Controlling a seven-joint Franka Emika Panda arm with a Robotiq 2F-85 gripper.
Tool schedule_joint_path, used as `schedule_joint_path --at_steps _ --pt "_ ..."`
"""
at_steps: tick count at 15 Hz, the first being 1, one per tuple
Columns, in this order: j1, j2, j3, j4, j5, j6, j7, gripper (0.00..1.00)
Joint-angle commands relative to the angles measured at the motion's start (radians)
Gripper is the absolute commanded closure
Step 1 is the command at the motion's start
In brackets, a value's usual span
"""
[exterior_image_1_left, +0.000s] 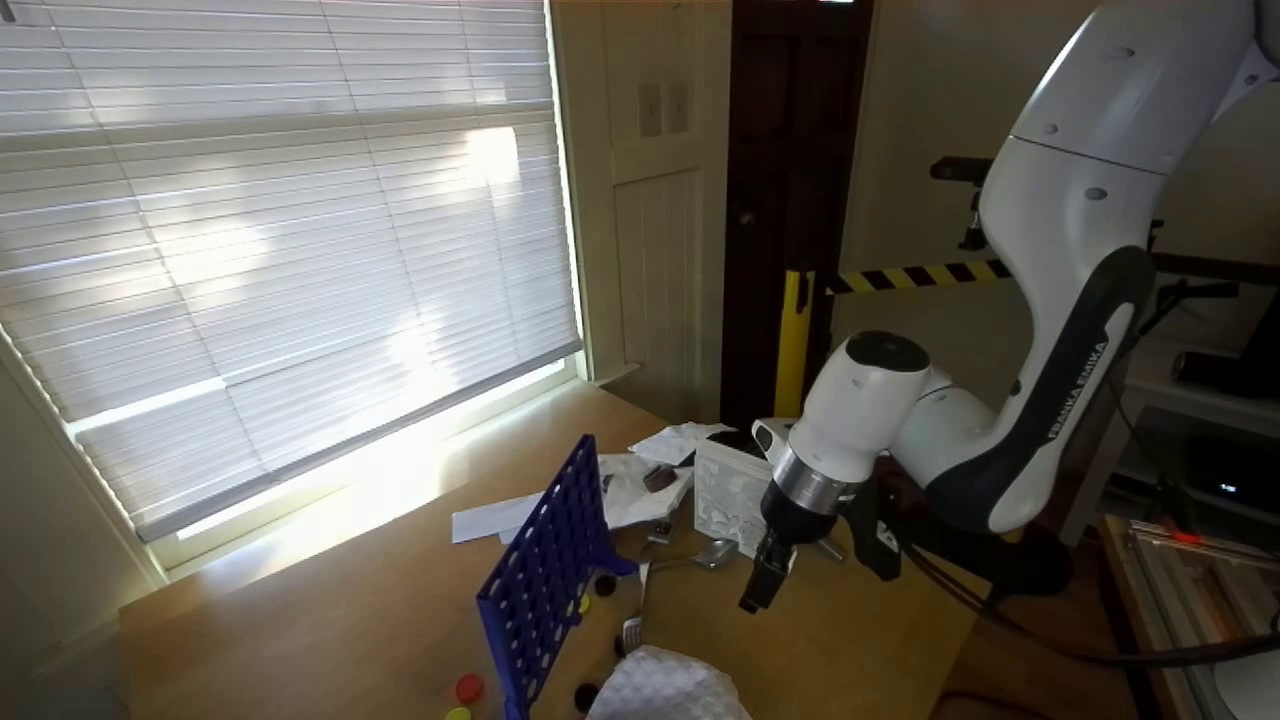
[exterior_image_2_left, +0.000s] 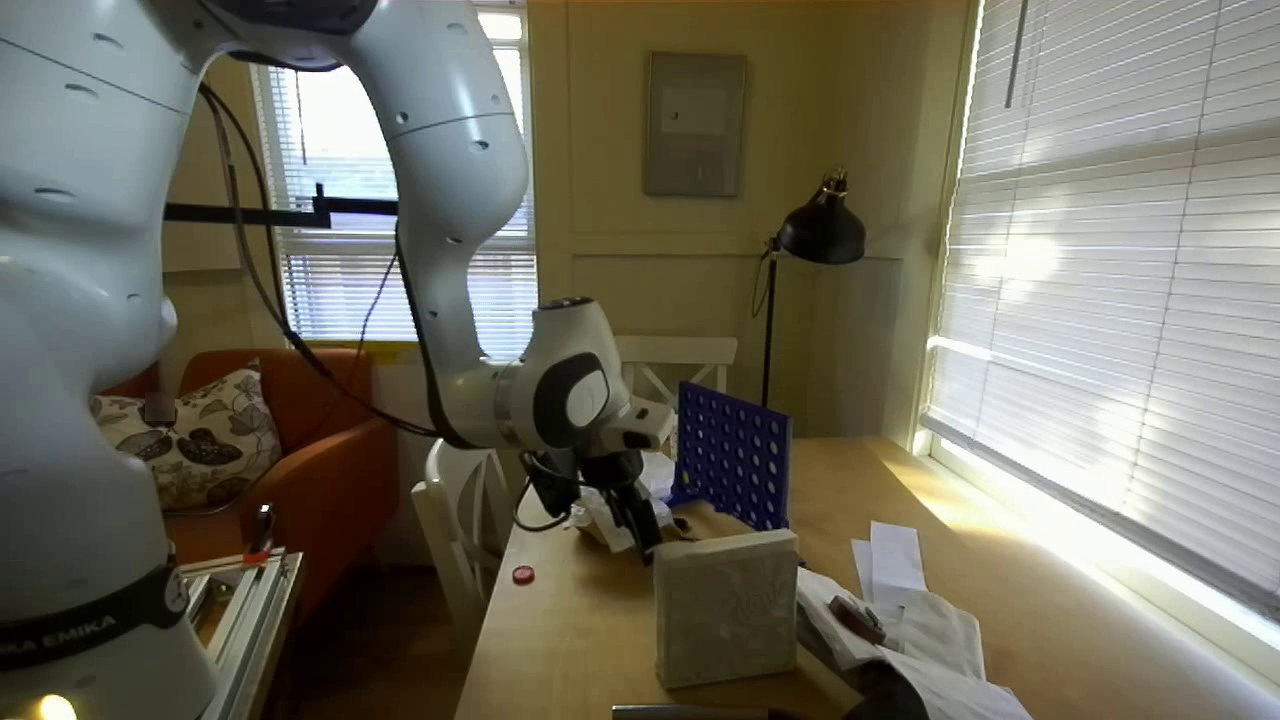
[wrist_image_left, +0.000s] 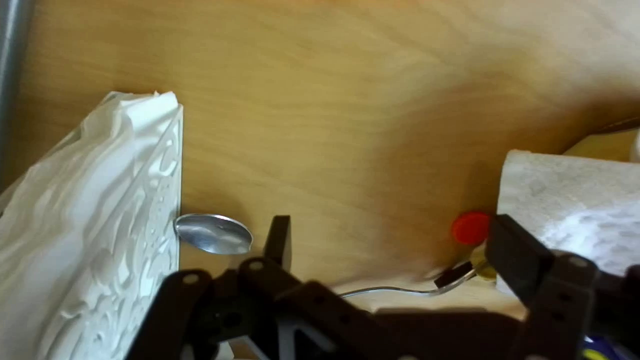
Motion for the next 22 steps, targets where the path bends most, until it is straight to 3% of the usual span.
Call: schedule_joint_path --at_steps 1,2,3,4,7,11,13,16,17,20,21,22 --pt "-0.002 0.0 -0.001 -0.002 -0.001 0.0 0.0 0.0" --pt "-0.011 0.027 0.021 -0.019 0.197 0.058 -0.187 0.0" --pt "-0.159 0.074 0.137 0.015 0.063 0.085 -0.117 0.0" --pt "-0.231 0.114 0.207 0.028 0.075 0.136 -0.186 0.0" --pt "-0.441 0.243 0.4 0.079 -0.007 0.174 -0.217 0.0" --pt "-0.738 0.414 0.655 0.14 -0.093 0.068 -0.283 0.0" --pt "-0.889 0.514 0.81 0.163 -0.067 -0.1 -0.32 0.0" --pt "-0.973 0.566 0.911 0.195 0.051 -0.329 -0.346 0.0" --pt "-0.944 0.526 0.894 0.192 0.196 -0.337 -0.428 0.0" --pt "-0.891 0.471 0.859 0.224 0.421 -0.412 -0.514 0.0" --pt "-0.881 0.437 0.843 0.185 0.494 -0.33 -0.598 0.0" --pt "-0.868 0.436 0.837 0.198 0.535 -0.349 -0.618 0.0"
